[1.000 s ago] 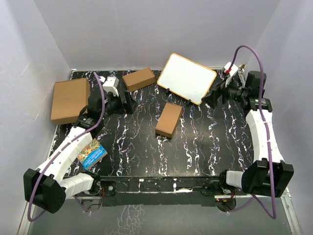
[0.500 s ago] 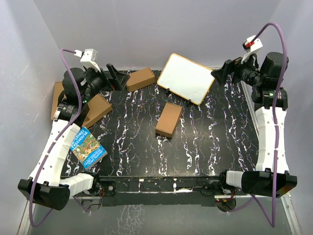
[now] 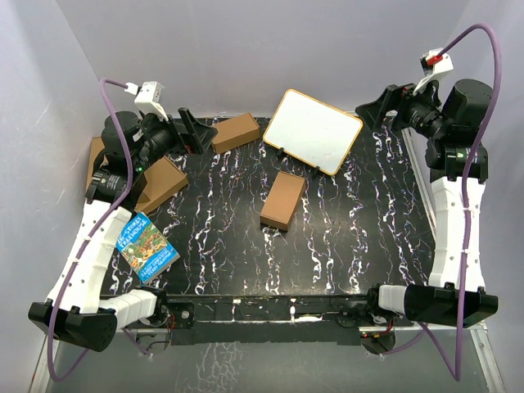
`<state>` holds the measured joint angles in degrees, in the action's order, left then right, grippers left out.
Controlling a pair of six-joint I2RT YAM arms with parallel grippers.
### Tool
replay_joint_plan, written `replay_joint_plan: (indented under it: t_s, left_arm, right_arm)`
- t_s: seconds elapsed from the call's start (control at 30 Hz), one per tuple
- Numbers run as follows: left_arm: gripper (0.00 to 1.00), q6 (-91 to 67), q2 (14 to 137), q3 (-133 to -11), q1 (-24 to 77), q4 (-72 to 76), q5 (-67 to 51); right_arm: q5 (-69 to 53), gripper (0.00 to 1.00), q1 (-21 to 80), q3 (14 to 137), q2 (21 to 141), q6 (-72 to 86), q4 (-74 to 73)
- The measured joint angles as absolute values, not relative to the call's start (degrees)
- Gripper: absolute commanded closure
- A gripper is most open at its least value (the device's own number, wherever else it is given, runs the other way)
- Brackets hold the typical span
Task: Fold the paper box
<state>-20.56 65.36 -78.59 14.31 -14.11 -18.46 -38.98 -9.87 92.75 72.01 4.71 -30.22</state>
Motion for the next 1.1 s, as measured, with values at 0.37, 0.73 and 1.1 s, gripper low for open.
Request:
replay_joint_plan:
  t_s: [0.37,0.73,1.1]
  left_arm:
    - [0.03,-20.6,65.4,-78.6,14.3,-14.2,-18.5]
    - [0.03,-20.3,65.7,-78.6,14.3,-14.9,-18.5]
    - [0.03,-20.1,66.1,-78.6,14.3,-15.0,-18.8]
  right_arm:
    - [-38.9,0.01,-9.9,93.9,72.1,5.0,-30.9]
    - [-39.1,0.01,-10.7,96.1,72.7,4.9,-32.0]
    - [-39.2,0.01,-11.7,96.1,72.8,5.0,-32.0]
